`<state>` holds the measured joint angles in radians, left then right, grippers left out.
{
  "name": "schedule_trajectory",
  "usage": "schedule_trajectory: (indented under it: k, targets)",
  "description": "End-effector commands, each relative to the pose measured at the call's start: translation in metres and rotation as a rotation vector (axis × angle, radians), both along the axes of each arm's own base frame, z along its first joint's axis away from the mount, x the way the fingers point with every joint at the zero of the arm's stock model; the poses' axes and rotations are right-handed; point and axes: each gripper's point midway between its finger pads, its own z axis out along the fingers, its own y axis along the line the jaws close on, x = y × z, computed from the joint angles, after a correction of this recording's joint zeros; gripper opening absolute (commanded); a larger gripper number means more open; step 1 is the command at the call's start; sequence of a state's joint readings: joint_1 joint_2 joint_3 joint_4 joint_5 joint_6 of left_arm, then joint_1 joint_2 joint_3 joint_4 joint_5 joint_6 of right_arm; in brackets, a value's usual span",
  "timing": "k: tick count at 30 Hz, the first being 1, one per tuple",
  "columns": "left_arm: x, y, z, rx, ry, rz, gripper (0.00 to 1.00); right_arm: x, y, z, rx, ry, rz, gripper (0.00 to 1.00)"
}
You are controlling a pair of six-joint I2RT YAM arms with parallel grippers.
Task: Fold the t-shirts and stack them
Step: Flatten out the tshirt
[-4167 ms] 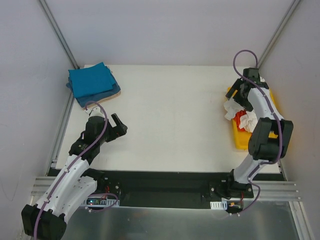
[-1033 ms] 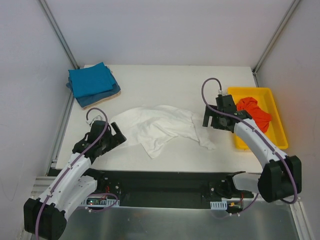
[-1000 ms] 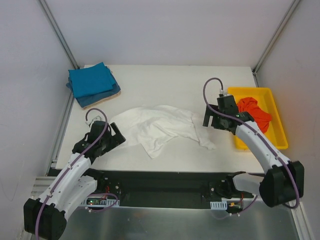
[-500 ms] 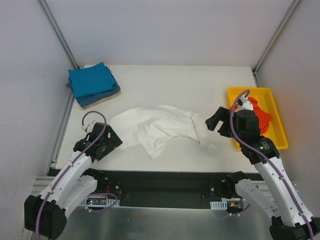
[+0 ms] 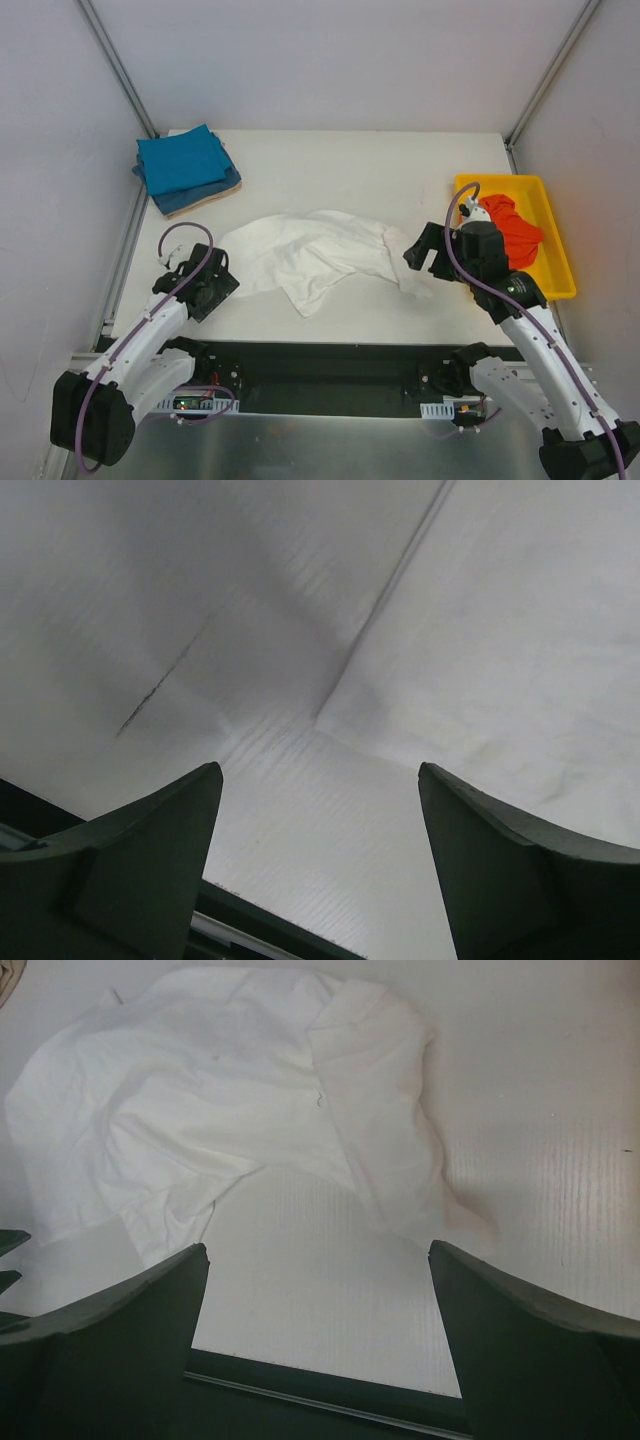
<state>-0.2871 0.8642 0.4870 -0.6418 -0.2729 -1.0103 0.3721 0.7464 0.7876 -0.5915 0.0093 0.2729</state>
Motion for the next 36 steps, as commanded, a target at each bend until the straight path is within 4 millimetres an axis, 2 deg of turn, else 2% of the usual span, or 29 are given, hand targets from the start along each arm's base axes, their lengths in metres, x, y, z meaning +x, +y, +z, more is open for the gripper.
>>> schedule_trajectory:
  k: [1, 7, 9, 12, 20, 25, 35, 36]
  targets:
    - [0.011, 0.012, 0.011, 0.057, -0.032, 0.071, 0.77, 0.009, 0.007, 0.01, 0.001, -0.022, 0.032, 0.96]
    - [0.015, 0.005, -0.001, 0.046, 0.026, 0.06, 0.65, 0.007, 0.006, 0.015, 0.015, -0.068, 0.032, 0.96]
    - [0.019, 0.002, -0.004, 0.038, 0.043, 0.053, 0.61, 0.009, -0.004, 0.017, -0.013, -0.096, -0.016, 0.96]
    - [0.023, -0.005, -0.01, 0.023, 0.075, 0.034, 0.57, 0.007, -0.002, 0.022, -0.008, -0.117, 0.013, 0.96]
    - [0.023, -0.015, -0.026, -0.005, 0.149, 0.007, 0.42, 0.012, -0.014, 0.005, -0.084, -0.048, -0.043, 0.96]
    - [0.023, -0.011, -0.031, 0.023, 0.166, 0.003, 0.38, 0.013, -0.018, 0.004, -0.095, -0.05, -0.063, 0.96]
    - [0.036, -0.013, -0.036, 0.056, 0.2, -0.07, 0.24, 0.015, -0.022, 0.0, -0.116, -0.04, -0.084, 0.96]
    - [0.037, -0.014, -0.036, 0.056, 0.202, -0.078, 0.14, 0.015, -0.022, 0.0, -0.118, -0.037, -0.083, 0.97]
